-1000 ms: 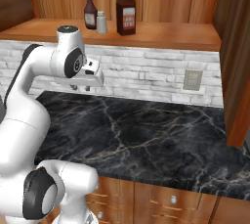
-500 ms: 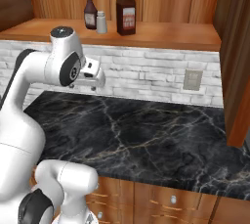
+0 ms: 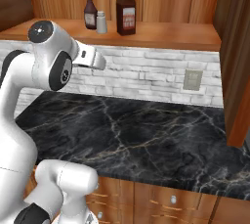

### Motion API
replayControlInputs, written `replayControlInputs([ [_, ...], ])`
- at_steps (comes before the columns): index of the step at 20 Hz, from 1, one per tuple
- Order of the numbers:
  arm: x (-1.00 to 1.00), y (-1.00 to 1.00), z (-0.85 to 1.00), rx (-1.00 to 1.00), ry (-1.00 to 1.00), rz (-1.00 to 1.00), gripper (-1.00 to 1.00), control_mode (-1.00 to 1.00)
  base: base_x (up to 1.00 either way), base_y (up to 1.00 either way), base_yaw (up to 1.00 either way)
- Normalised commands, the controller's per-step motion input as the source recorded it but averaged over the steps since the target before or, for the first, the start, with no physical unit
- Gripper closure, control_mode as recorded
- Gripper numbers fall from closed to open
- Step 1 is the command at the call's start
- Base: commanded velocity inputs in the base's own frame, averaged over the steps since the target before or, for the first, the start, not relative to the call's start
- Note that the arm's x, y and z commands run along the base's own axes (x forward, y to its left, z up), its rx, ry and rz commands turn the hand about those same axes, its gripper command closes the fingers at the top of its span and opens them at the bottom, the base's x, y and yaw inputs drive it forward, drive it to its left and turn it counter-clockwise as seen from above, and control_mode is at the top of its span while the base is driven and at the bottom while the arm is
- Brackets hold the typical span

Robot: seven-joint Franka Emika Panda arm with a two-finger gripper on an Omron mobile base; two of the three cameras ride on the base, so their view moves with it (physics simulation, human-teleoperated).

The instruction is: Collect the paprika, ketchup, and shaker from the cabinet and place them next to the stove.

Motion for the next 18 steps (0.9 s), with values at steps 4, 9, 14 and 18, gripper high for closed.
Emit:
replayControlInputs([
  [4,0.00,-0.16,1.00,0.00,-0.39,-0.11,-1.00,-1.00,0.00,0.00,0.00],
  [9,0.00,-0.11,0.91,0.03,-0.41,-0.08,-1.00,-1.00,0.00,0.00,0.00],
  [14,0.00,-0.05,0.49,0.01,-0.21,-0.01,-1.00,-1.00,0.00,0.00,0.00],
  [18,0.00,0.00,0.29,0.00,-0.03,-0.02,-1.00,-1.00,0.00,0.00,0.00],
])
